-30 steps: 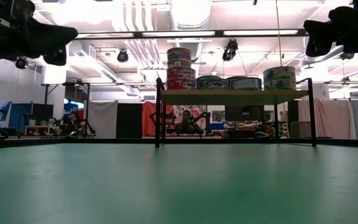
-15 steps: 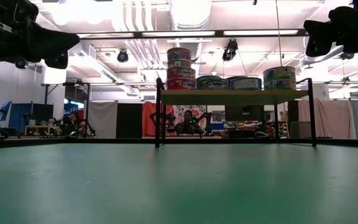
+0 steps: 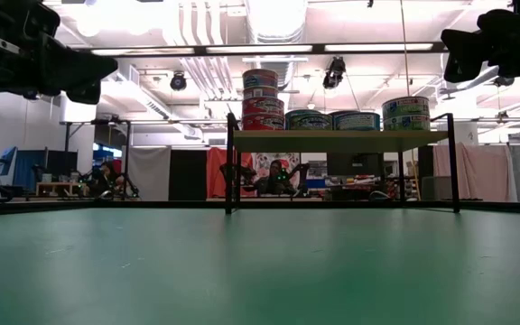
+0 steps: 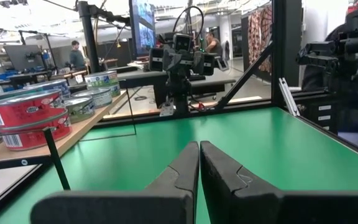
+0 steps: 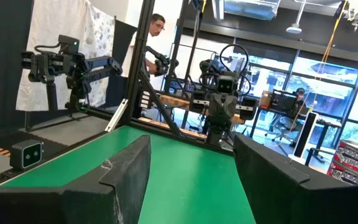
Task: Stack canned seafood by type on shelf
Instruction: Return to Home Position
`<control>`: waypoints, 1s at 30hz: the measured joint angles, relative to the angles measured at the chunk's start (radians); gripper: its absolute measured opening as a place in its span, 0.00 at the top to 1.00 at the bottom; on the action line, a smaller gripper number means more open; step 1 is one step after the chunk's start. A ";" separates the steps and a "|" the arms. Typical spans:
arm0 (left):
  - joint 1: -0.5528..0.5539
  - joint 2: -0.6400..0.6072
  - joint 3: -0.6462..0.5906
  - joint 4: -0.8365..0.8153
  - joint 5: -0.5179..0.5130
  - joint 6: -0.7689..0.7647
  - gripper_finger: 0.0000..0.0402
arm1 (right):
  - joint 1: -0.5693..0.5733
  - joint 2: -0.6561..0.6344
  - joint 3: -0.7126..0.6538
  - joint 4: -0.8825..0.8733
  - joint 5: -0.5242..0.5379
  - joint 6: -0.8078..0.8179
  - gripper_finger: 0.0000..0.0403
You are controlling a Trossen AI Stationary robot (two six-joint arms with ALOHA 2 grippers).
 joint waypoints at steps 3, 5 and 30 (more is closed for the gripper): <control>0.000 0.008 0.000 0.000 0.000 0.000 1.00 | 0.000 0.000 0.000 0.000 0.000 0.000 0.46; 0.000 0.013 0.000 0.000 0.000 0.000 1.00 | 0.000 0.000 0.000 0.000 0.000 0.000 0.46; 0.000 0.066 0.000 0.000 0.000 0.000 1.00 | 0.000 0.000 0.000 0.000 0.000 0.000 0.46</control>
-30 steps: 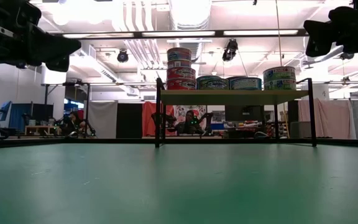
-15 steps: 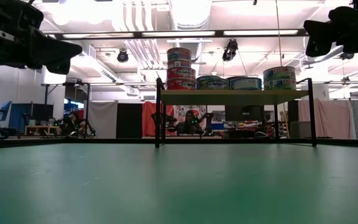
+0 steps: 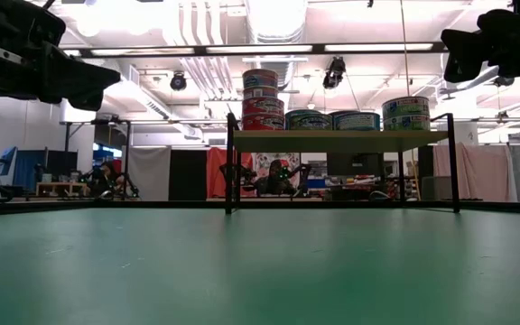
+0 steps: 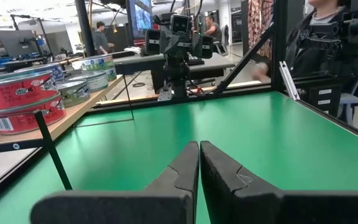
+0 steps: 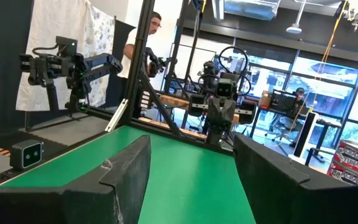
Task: Stack canned seafood by type on shelf
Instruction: Return to Home Position
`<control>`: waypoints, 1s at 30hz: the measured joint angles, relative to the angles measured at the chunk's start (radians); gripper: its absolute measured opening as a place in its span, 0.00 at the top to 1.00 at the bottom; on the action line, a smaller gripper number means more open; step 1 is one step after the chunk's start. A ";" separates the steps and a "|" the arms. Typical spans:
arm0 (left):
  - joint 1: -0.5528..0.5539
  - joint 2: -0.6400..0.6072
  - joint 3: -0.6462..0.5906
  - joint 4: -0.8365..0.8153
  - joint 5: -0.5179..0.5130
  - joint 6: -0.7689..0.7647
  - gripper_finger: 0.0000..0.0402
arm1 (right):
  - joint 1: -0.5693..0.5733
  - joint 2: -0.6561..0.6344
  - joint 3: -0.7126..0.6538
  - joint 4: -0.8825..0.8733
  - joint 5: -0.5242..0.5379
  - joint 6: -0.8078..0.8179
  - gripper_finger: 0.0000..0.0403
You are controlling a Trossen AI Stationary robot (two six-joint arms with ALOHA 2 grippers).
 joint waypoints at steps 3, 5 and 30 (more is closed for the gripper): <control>0.000 0.005 0.000 0.000 0.000 0.000 1.00 | 0.000 0.000 0.000 0.000 0.000 0.000 0.46; 0.000 0.009 0.000 0.000 0.000 0.000 1.00 | 0.000 0.000 0.000 0.000 0.000 0.000 0.46; 0.000 0.049 0.000 0.000 0.000 0.000 1.00 | 0.000 0.000 0.000 0.000 0.000 0.000 0.46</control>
